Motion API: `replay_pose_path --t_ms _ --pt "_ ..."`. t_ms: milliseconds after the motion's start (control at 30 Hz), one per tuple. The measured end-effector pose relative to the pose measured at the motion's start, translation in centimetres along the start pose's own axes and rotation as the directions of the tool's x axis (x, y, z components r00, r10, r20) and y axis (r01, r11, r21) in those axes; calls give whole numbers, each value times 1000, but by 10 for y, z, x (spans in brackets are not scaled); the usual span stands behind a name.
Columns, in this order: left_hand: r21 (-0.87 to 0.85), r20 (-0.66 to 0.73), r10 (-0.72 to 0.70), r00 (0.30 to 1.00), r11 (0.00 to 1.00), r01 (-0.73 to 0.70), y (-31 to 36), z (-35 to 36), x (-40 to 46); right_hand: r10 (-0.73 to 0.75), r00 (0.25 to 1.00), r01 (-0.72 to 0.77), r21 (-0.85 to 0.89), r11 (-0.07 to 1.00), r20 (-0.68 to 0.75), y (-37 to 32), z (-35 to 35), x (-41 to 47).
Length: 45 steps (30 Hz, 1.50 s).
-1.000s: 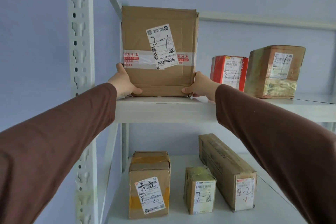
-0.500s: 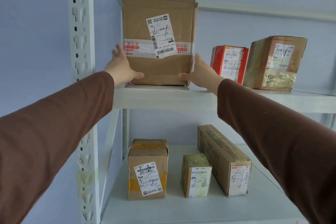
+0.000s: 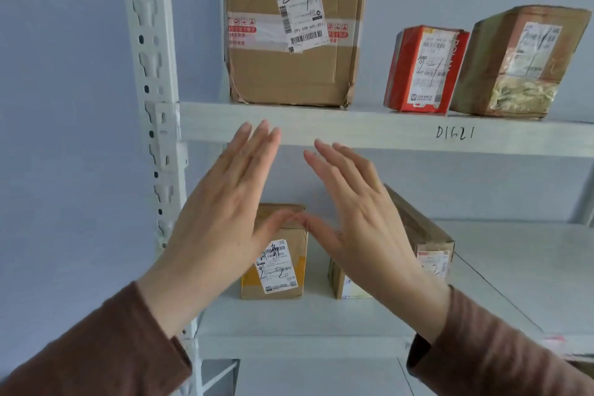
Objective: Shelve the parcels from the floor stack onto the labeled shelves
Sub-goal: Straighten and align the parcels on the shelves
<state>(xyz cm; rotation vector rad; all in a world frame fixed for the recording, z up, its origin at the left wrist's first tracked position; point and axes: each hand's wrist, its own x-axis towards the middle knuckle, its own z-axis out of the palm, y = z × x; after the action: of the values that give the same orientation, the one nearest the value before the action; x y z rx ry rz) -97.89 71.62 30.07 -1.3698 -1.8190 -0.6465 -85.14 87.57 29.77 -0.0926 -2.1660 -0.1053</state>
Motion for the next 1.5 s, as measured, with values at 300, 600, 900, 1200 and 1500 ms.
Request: replay_pose_path --t_ms 300,600,900,1200,1500 --pt "-79 209 -247 946 960 268 -37 109 -69 236 941 -272 126 954 243 16 106 -70" --pt "-248 298 -510 807 775 581 -65 197 -101 517 695 -670 189 718 500 33 196 -101" --pt "-232 381 -598 705 676 699 -84 234 -113 548 672 -694 163 702 498 42 250 -104" --pt "-193 397 -615 682 670 717 -97 252 -99 564 643 -717 149 680 519 54 270 -85" --pt "-243 404 -622 671 634 734 -92 250 -105 556 629 -721 140 679 544 52 263 -90"
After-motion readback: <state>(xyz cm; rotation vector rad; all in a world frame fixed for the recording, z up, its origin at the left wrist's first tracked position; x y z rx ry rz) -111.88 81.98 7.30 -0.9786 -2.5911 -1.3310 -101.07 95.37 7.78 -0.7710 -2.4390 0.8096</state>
